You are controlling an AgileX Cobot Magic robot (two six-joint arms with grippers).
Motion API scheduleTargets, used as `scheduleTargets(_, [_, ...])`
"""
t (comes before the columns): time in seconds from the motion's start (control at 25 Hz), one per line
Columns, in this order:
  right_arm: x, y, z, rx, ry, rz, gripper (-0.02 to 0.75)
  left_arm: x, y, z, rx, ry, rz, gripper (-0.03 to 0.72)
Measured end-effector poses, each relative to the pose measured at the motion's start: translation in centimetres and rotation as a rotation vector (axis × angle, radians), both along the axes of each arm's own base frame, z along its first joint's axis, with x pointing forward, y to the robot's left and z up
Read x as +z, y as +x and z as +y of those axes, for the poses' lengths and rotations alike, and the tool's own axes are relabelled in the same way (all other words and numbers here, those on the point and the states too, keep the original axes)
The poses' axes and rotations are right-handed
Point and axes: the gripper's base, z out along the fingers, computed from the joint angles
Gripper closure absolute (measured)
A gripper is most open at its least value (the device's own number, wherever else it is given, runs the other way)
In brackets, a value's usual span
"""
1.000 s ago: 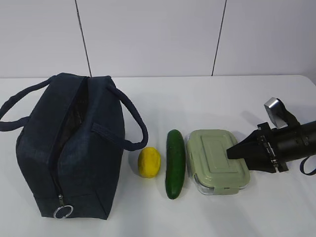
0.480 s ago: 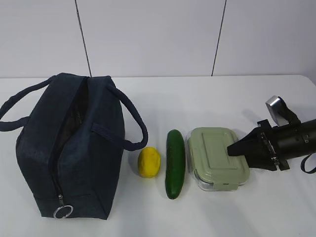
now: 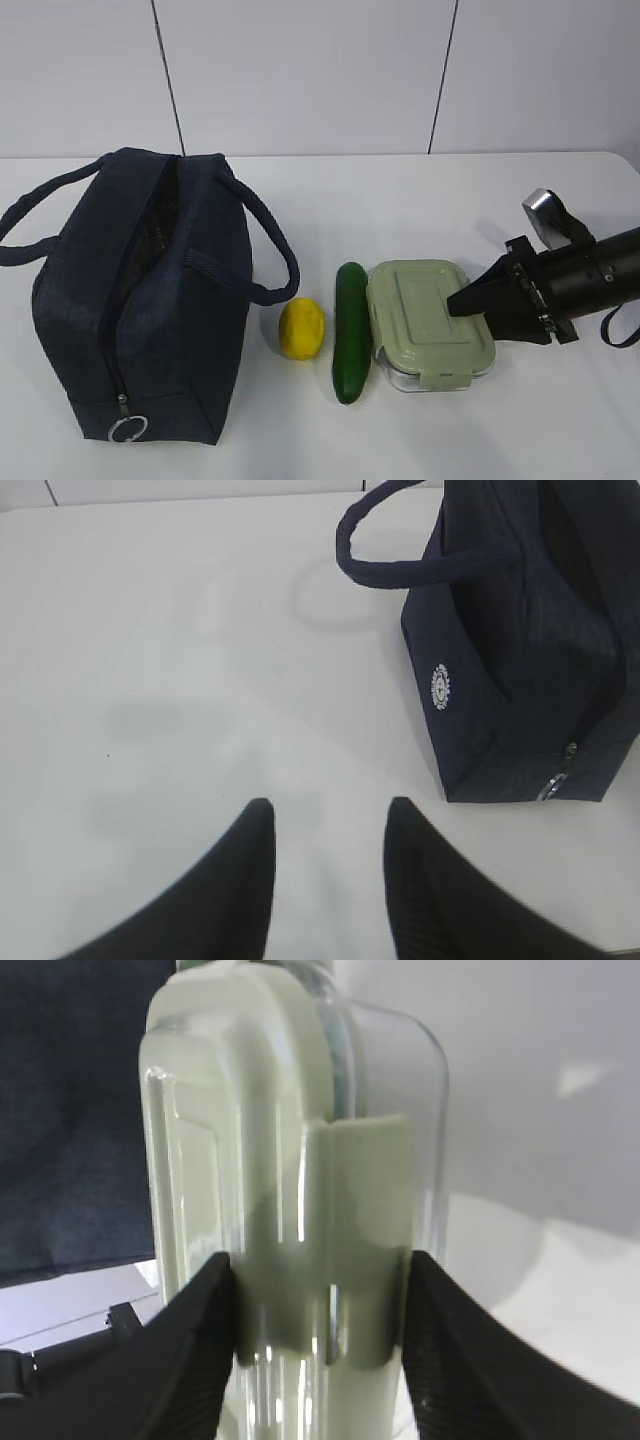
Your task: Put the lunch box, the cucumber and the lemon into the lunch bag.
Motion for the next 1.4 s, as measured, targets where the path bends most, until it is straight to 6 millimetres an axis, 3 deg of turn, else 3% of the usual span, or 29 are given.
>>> scheduleTargets(0.16, [0.8, 0.0, 0.1, 0.002, -0.005, -0.013, 0.381, 0.5, -0.2, 0.0, 0.000, -0.001, -0.023, 0.424])
scheduleTargets(0.32, [2.0, 0.0, 0.1, -0.005, -0.010, -0.039, 0.382, 2.4, -0.5, 0.0, -0.001, 0.000, -0.039, 0.424])
scheduleTargets(0.52, [2.9, 0.0, 0.1, -0.013, -0.012, -0.053, 0.382, 5.3, 1.4, -0.1, -0.004, -0.003, 0.021, 0.424])
scheduleTargets(0.68, [3.8, -0.1, 0.2, -0.015, -0.015, -0.070, 0.382, 7.2, 4.2, -0.4, -0.017, -0.036, 0.049, 0.424])
scheduleTargets(0.84, [4.7, -0.2, 0.2, -0.023, -0.019, -0.084, 0.382, 7.5, 7.4, -0.8, -0.032, -0.096, 0.092, 0.424])
scheduleTargets(1.4, [7.8, -0.9, 0.3, -0.043, -0.021, -0.123, 0.382, 5.3, 18.2, -2.8, -0.111, -0.302, 0.341, 0.424])
